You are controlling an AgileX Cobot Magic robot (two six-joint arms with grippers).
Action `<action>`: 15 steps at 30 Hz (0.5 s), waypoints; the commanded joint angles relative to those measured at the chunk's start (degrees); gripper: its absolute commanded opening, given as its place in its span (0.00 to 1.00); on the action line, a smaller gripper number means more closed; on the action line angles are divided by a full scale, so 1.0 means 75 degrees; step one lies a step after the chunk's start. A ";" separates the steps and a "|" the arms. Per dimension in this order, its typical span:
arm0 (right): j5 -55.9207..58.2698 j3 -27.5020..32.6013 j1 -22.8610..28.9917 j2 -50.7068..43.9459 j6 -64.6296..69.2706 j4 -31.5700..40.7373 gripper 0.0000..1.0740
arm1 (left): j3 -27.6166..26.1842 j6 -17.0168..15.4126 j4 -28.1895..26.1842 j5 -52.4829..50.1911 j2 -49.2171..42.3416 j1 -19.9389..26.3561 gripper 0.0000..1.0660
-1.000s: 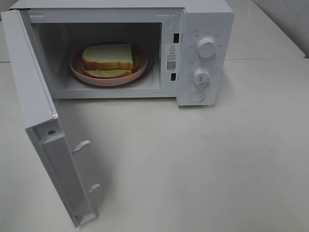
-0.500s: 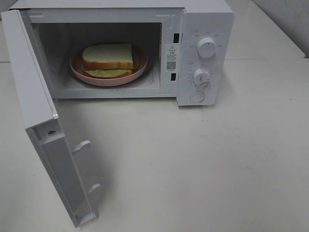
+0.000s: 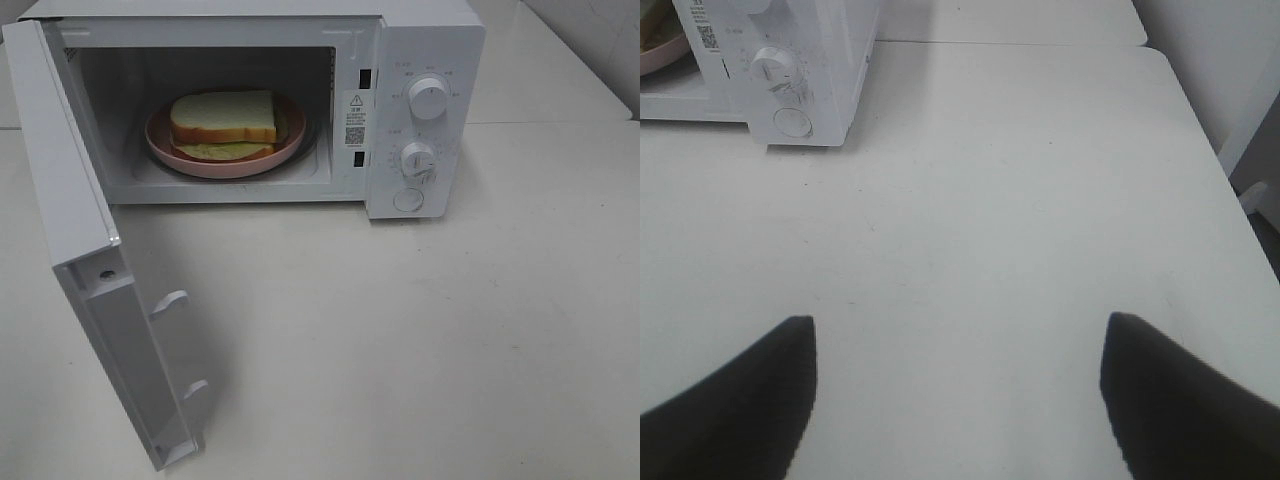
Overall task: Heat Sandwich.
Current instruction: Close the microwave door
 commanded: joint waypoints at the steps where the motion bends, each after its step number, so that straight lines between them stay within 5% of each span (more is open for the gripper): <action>1: -0.0084 0.0008 -0.0061 -0.0206 -0.0061 0.0031 0.70 | -0.0244 -0.0061 -0.0061 -0.0290 0.0428 0.0000 0.94; 7: -0.0084 0.0008 -0.0061 -0.0206 -0.0061 0.0031 0.70 | -0.0237 -0.0061 -0.0061 -0.0665 0.1108 0.0000 0.86; 11: -0.0084 0.0008 -0.0061 -0.0206 -0.0061 0.0031 0.70 | -0.0237 -0.0061 -0.0061 -0.1352 0.1811 0.0000 0.54; 15: -0.0084 0.0008 -0.0061 -0.0206 -0.0061 0.0031 0.70 | -0.0237 -0.0061 -0.0061 -0.1581 0.2154 0.0000 0.35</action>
